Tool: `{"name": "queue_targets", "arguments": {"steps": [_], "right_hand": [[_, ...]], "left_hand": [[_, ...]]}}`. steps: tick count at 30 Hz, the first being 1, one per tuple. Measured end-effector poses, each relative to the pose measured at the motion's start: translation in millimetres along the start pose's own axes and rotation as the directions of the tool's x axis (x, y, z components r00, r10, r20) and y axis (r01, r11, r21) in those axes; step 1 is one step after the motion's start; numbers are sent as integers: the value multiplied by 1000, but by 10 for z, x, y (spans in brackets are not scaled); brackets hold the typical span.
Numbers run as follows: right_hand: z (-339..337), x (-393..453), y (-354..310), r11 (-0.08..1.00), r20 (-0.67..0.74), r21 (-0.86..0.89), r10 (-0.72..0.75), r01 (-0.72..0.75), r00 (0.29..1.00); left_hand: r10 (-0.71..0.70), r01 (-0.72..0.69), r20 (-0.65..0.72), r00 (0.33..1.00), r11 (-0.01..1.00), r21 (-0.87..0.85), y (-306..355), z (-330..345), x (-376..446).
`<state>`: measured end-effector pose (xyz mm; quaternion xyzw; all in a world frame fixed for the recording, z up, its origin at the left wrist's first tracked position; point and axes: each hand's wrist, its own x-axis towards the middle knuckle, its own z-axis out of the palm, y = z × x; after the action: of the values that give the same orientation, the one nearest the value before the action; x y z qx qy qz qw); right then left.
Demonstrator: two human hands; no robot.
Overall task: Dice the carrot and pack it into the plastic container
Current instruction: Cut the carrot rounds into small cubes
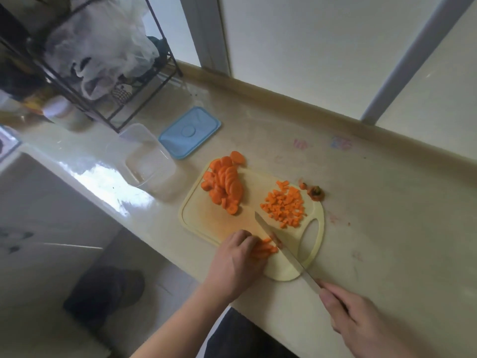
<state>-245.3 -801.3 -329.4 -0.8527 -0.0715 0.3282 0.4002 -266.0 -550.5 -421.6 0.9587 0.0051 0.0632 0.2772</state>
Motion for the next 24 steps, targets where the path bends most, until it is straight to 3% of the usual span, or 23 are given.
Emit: {"name": "queue_targets", "arguments": {"steps": [5,14,20,24], "right_hand": [[-85,99,19,1000,-16,-1,-16,16,1000],[-5,183,-41,995,84,-57,-76,81,994],[-52,232,-67,999,74,5,-48,48,996],[-29,241,-79,999,56,27,-27,26,998]], "left_hand": [[-75,76,-72,995,997,13,64,63,-39],[5,2,-156,988,999,45,-27,173,-76],[42,-28,-189,981,997,74,-16,223,-147],[206,-193,-195,959,978,84,-89,188,-103]]}}
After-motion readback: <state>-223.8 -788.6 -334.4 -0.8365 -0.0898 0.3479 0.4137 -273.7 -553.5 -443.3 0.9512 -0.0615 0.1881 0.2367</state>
